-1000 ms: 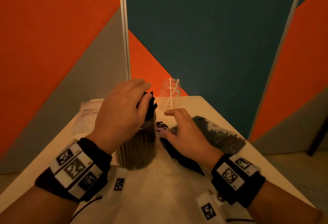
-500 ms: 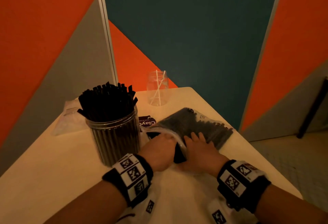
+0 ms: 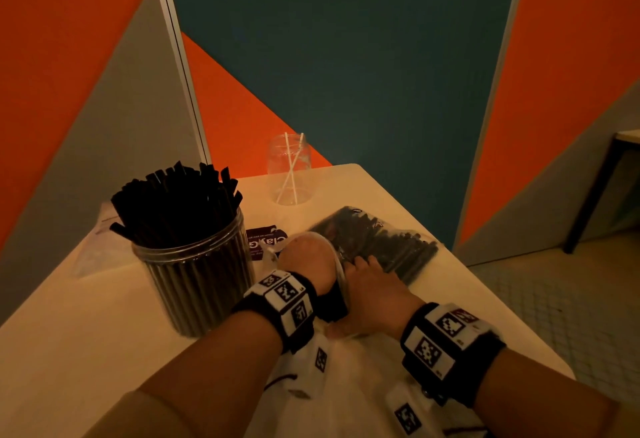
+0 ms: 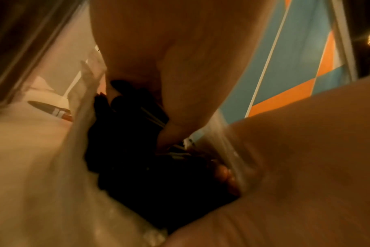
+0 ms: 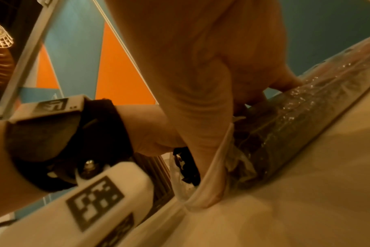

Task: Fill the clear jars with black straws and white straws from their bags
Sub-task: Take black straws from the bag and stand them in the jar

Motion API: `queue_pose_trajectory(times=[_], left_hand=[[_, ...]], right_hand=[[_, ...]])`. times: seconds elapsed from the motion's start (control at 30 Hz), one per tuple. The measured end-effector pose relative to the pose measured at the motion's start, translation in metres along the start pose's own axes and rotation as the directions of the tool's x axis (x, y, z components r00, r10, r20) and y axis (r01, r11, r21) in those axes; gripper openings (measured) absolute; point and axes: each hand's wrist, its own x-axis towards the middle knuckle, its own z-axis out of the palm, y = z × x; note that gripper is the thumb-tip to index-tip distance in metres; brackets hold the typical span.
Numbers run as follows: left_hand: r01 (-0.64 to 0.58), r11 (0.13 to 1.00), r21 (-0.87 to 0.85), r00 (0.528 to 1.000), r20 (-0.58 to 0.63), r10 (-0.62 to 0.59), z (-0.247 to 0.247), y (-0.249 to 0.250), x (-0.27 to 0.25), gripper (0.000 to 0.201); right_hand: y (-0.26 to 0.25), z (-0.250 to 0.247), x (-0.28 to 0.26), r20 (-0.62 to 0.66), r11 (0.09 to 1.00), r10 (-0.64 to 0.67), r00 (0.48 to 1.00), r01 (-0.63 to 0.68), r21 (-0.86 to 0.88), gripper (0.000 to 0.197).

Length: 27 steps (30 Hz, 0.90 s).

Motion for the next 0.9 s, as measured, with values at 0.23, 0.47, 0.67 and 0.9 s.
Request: queue_pose_trajectory(times=[0.23,0.47,0.67,0.9], left_hand=[[0.116,0.993,-0.036,0.992,0.050,-0.114,-0.001,-0.001,0.004,0.028],[0.118,0.987,-0.107,0.985,0.137,-0.103,-0.013,-0.006,-0.016,0.026],[0.198,0.970,-0.144,0.960,0.229,-0.162,-0.022,-0.020,-0.053,0.020],[0.247,0.940,-0.236,0.959,0.196,-0.203,-0.028,-0.047,-0.125,0.009]], right_hand=[[-0.001,-0.002,-0.002,-0.014,1.000,-0.007,1.000,0.007,-0.017,0.111],[-0.002,-0.002,-0.003,-0.012,1.000,0.003,1.000,-0.004,-0.021,0.119],[-0.002,-0.002,0.000,-0.022,1.000,-0.009,1.000,0.008,-0.028,0.115],[-0.002,-0.007,-0.001,-0.028,0.999,-0.019,0.999,0.018,-0.038,0.106]])
